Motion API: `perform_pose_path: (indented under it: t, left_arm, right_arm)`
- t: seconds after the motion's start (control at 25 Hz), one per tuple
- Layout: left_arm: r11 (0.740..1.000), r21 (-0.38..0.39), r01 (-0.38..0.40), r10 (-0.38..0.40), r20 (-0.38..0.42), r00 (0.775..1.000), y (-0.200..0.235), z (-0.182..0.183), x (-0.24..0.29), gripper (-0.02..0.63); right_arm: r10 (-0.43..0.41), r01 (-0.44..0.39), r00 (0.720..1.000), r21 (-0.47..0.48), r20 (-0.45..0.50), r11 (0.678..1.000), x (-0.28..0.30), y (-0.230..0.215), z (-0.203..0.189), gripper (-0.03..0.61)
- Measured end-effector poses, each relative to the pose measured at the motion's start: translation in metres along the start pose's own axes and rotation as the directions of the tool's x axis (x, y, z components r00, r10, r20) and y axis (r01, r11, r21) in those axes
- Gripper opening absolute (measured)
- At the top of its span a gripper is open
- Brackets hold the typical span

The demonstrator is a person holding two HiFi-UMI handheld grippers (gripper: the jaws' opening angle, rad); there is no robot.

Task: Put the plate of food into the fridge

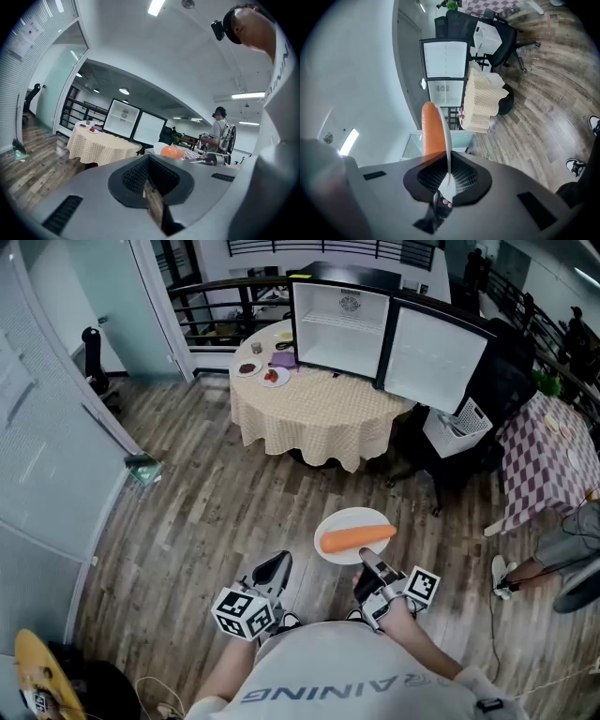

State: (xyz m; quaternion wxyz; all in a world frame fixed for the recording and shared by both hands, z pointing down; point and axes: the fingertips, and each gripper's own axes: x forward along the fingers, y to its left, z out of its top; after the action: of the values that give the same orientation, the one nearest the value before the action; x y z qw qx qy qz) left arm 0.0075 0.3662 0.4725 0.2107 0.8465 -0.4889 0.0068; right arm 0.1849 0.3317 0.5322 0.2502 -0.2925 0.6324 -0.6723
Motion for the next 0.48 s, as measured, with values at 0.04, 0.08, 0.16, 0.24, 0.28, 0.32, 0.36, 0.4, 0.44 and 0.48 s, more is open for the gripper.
perform_pose_path:
  t: [0.04, 0.08, 0.16, 0.24, 0.28, 0.32, 0.36, 0.4, 0.44, 0.48]
  left_arm:
    - [1.0, -0.003, 0.0, 0.0, 0.0, 1.0, 0.002, 0.001, -0.001, 0.005]
    - [1.0, -0.007, 0.001, -0.001, 0.0, 1.0, 0.003, 0.001, -0.002, 0.005]
    - [1.0, -0.012, 0.006, -0.006, -0.002, 1.0, 0.007, 0.001, -0.005, 0.005]
    - [1.0, -0.015, 0.013, -0.014, -0.005, 1.0, 0.011, 0.0, -0.006, 0.005]
    - [1.0, -0.016, 0.018, -0.018, -0.006, 1.0, 0.013, -0.001, -0.007, 0.005]
    - [1.0, -0.017, 0.022, -0.022, -0.007, 1.0, 0.014, -0.001, -0.008, 0.005]
    - [0.999, -0.017, 0.028, -0.028, -0.008, 1.0, 0.016, -0.001, -0.008, 0.005]
    - [0.999, -0.017, 0.033, -0.034, -0.008, 0.999, 0.017, -0.001, -0.008, 0.005]
    - [0.999, -0.016, 0.039, -0.039, -0.009, 0.999, 0.019, -0.001, -0.009, 0.005]
    - [0.999, -0.016, 0.043, -0.043, -0.009, 0.999, 0.021, 0.0, -0.01, 0.005]
  right_arm:
    - [0.001, -0.001, 1.0, -0.003, 0.0, 1.0, 0.001, 0.001, -0.001, 0.035]
    - [0.001, -0.001, 1.0, -0.005, 0.001, 1.0, 0.002, 0.002, -0.003, 0.035]
    - [0.004, -0.004, 1.0, -0.005, 0.008, 1.0, 0.003, 0.003, -0.006, 0.035]
    - [0.013, -0.013, 1.0, 0.002, 0.019, 1.0, 0.005, 0.003, -0.009, 0.035]
    - [0.018, -0.018, 1.0, 0.007, 0.026, 1.0, 0.006, 0.003, -0.011, 0.035]
    - [0.019, -0.02, 0.999, 0.01, 0.033, 1.0, 0.007, 0.002, -0.012, 0.035]
    - [0.02, -0.02, 0.999, 0.011, 0.039, 1.0, 0.007, 0.002, -0.013, 0.035]
    - [0.021, -0.021, 0.999, 0.011, 0.046, 1.0, 0.008, 0.002, -0.014, 0.035]
    - [0.021, -0.022, 0.998, 0.012, 0.052, 1.0, 0.008, 0.002, -0.016, 0.035]
    - [0.02, -0.021, 0.998, 0.014, 0.057, 1.0, 0.01, 0.002, -0.018, 0.035]
